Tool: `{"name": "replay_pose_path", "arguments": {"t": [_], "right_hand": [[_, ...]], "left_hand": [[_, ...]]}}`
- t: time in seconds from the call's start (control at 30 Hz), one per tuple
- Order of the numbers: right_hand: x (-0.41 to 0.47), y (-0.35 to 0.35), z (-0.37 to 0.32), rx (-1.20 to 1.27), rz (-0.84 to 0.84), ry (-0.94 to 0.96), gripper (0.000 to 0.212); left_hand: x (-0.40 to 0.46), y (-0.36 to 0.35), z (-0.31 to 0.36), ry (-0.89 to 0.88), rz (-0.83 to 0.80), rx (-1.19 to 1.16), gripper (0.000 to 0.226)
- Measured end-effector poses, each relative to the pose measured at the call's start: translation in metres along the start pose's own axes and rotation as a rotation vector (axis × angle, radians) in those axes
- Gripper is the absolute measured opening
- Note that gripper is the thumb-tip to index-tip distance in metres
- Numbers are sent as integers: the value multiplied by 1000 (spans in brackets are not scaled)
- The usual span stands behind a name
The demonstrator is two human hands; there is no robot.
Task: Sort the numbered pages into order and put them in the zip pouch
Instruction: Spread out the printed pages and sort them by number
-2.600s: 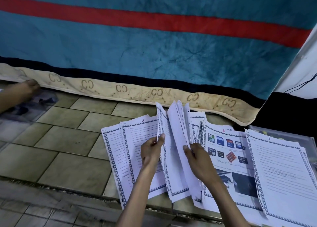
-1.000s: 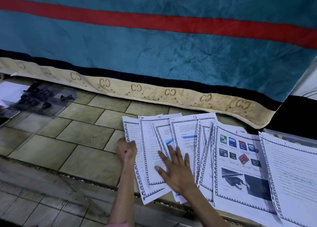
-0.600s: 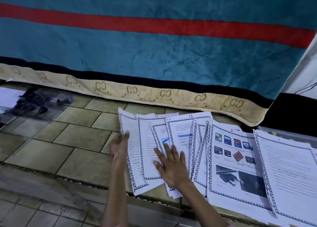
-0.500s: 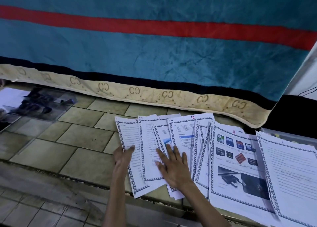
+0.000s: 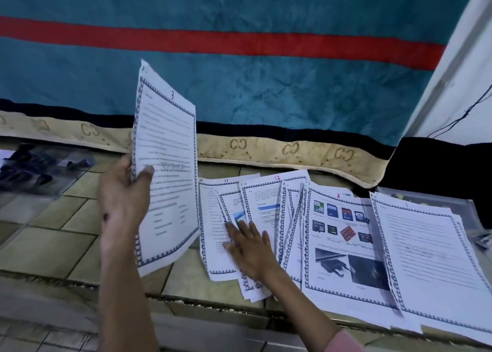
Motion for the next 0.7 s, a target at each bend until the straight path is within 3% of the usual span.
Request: {"name": "replay_pose_path", "arguments": {"t": [0.1, 0.17, 0.3, 0.4, 0.47, 0.53, 0.6, 0.7], "right_hand": [[-7, 36, 12, 234, 104, 37, 48], [-14, 64, 34, 262, 280, -2, 42], [-45, 115, 120, 250, 551, -376, 24], [-72, 138, 184, -40, 710, -636, 25], [-91, 144, 218, -104, 632, -797, 41], [-96, 138, 255, -141, 657, -895, 54], [-110, 140, 256, -76, 488, -930, 60], [-110, 144, 264, -40, 453, -843, 33]], "left_hand": [[-8, -14, 43, -146, -122, -147, 17], [-16, -29, 61, -176, -206, -229, 15], [-37, -87, 75, -166, -387, -273, 21], [-54, -139, 64, -113, -529, -309, 23], [-69, -175, 50, -33, -638, -307, 25], [-85, -204, 31, 64, -761, -304, 29], [-101, -229, 13, 166, -857, -296, 36], [-119, -253, -6, 323, -931, -259, 38]]}}
Point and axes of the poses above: each hand's wrist, its own x-axis towards the middle knuckle, its own y-axis out of the back of the hand, z = x × y, the point moved 4 cm from there along x, towards the middle knuckle, and after that the axes turned 8 degrees about -y, right-handed, at the moved point
